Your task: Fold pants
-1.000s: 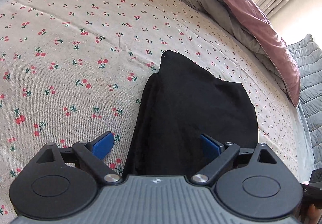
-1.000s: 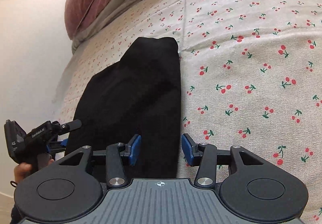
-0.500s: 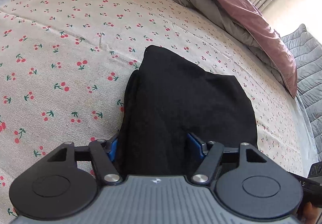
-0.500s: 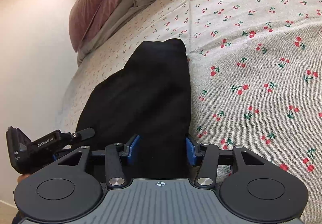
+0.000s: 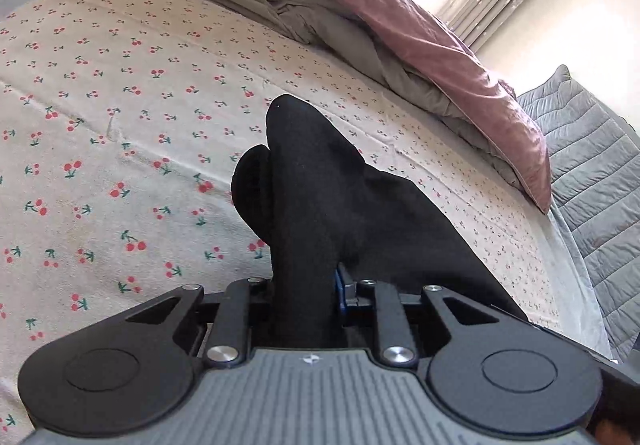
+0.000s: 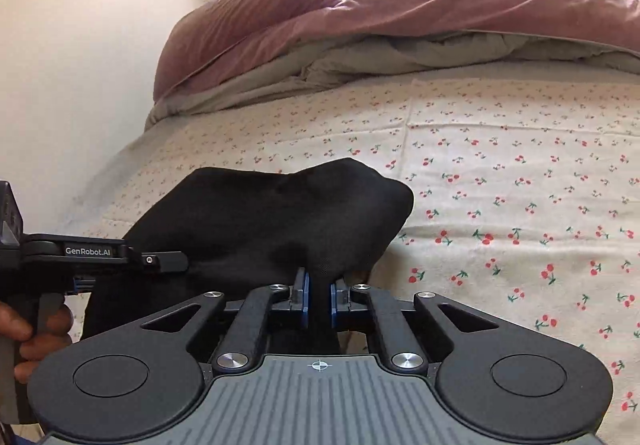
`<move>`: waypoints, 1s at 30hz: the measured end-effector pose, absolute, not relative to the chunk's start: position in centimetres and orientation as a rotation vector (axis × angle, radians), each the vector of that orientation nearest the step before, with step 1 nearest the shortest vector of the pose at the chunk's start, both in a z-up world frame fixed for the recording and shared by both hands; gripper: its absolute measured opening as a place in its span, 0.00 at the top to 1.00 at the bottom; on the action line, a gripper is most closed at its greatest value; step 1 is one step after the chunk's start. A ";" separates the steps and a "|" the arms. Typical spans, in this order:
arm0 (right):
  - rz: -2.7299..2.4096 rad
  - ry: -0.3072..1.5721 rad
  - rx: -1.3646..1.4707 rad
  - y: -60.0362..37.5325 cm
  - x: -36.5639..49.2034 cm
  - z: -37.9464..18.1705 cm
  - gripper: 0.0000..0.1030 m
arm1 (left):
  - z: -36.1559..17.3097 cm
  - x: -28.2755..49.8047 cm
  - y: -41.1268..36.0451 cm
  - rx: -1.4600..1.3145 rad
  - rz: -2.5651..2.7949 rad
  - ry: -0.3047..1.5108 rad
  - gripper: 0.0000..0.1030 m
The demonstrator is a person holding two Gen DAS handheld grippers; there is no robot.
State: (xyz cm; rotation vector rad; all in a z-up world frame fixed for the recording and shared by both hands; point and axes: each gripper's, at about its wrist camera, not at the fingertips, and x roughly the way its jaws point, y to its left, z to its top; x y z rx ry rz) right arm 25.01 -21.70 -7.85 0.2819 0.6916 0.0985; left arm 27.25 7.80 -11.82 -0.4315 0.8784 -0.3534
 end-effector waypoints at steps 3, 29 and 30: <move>0.047 0.662 0.284 -24.2 25.0 -6.6 0.92 | -11.5 28.2 4.9 -0.447 -0.396 0.865 0.78; -0.260 0.742 0.223 -31.3 25.6 -8.2 0.70 | -12.5 31.0 -0.2 -0.332 -0.261 0.863 0.39; -0.249 0.728 0.230 -31.3 25.2 -7.9 0.69 | -12.0 30.7 -0.3 -0.323 -0.252 0.846 0.39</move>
